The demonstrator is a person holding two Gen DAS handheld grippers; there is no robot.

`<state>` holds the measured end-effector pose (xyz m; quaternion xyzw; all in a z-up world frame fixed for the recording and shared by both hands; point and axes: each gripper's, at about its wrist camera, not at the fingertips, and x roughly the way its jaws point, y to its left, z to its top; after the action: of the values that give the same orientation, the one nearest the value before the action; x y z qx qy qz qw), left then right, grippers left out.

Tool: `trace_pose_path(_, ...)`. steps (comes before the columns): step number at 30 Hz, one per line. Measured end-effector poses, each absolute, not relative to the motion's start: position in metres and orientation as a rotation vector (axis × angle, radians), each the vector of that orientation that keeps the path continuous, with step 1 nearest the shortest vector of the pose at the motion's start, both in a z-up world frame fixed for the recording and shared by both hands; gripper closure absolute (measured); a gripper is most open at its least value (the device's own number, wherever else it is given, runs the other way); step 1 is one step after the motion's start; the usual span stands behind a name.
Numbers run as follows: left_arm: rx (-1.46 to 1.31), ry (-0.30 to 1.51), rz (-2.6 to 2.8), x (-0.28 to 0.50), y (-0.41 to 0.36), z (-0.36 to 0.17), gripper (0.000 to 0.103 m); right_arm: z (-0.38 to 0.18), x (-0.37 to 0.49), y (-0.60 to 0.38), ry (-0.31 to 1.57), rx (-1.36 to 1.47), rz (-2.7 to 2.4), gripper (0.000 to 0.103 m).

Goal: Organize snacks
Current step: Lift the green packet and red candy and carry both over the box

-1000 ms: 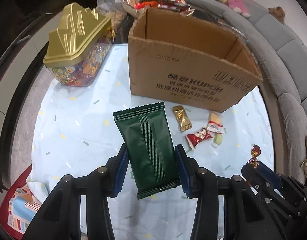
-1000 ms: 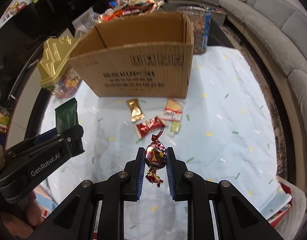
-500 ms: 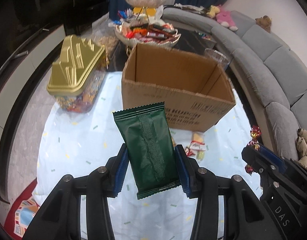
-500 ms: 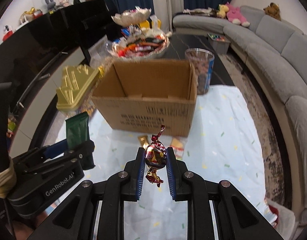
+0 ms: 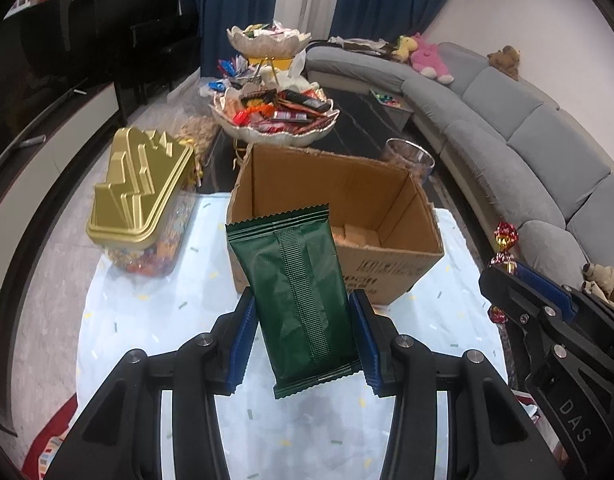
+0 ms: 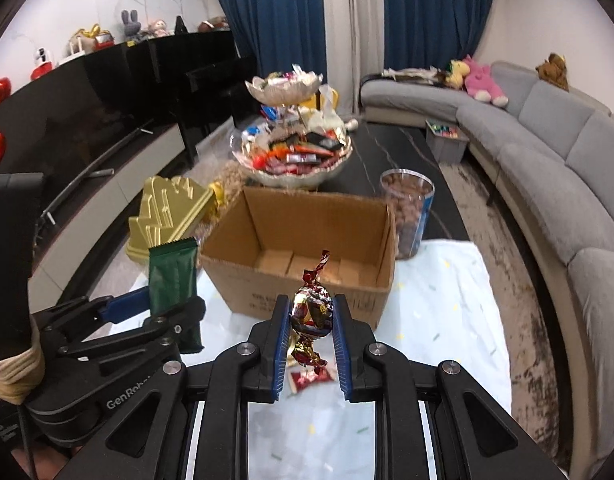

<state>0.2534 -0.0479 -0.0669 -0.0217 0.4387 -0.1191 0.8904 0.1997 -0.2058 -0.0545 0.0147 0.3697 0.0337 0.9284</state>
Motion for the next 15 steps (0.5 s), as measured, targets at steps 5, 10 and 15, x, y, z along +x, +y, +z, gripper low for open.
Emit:
trace_pose_path(5,-0.044,0.887,-0.261,0.261,-0.05,-0.062,0.058,-0.051,0.204,-0.208,0.699,0.018,0.092,0.081)
trace_pose_path(10,-0.036,0.877,-0.263,0.272,-0.053,-0.063,0.058,-0.053,0.216,-0.209,0.684,-0.007,0.087,0.081)
trace_pose_path(15,-0.024,0.878,-0.271,0.294,-0.058,-0.066,0.058,-0.05,0.235,-0.212,0.682,-0.011,0.072,0.081)
